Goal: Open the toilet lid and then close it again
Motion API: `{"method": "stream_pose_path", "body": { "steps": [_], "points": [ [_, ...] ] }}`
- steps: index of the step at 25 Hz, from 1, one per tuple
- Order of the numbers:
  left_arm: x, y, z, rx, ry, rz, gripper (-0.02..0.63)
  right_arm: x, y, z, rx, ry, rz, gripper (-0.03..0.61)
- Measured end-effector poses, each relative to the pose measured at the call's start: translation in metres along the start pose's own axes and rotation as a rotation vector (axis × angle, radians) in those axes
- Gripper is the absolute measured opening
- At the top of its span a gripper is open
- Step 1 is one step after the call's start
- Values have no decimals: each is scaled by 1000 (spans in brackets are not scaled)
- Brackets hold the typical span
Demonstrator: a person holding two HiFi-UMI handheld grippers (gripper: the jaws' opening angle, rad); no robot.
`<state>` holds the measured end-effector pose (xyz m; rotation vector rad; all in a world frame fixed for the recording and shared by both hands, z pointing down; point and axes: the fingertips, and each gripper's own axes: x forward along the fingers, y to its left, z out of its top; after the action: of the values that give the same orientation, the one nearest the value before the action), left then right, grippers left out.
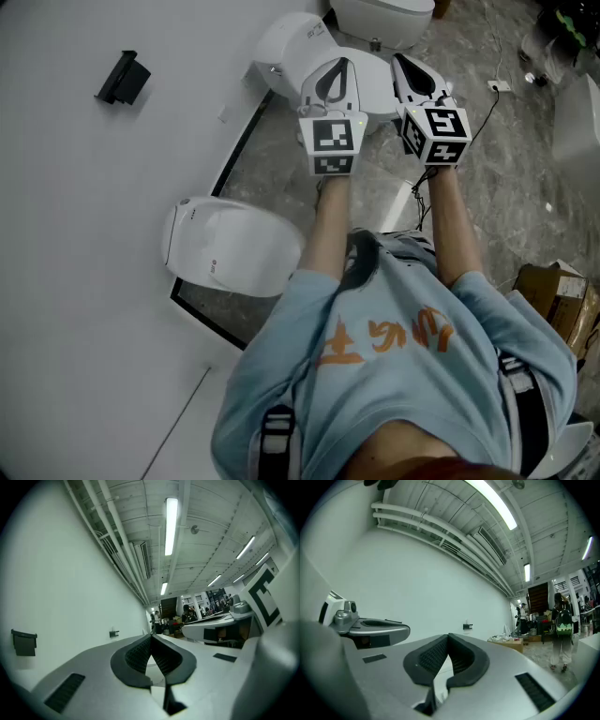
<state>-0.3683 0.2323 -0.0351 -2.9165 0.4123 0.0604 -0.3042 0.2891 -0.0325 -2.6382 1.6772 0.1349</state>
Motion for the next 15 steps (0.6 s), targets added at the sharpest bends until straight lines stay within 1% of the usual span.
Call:
{"method": "stream_pose_path", "body": {
  "steps": [4,8,12,15],
  "points": [
    [15,-10,1,-3,5,-5,26,-2,-19,1,-2,-6,-9,12],
    [33,-25,-3,-7,13,-12,26,-5,-50,-1,14,-21,-49,12],
    [49,-41,-17,-24,27,-6,26,-19,-93,-16,24,-8,-100,12],
    [58,-52,-36,-45,60,-1,27,-30,-119,-38,34,30,-125,12]
  ]
}}
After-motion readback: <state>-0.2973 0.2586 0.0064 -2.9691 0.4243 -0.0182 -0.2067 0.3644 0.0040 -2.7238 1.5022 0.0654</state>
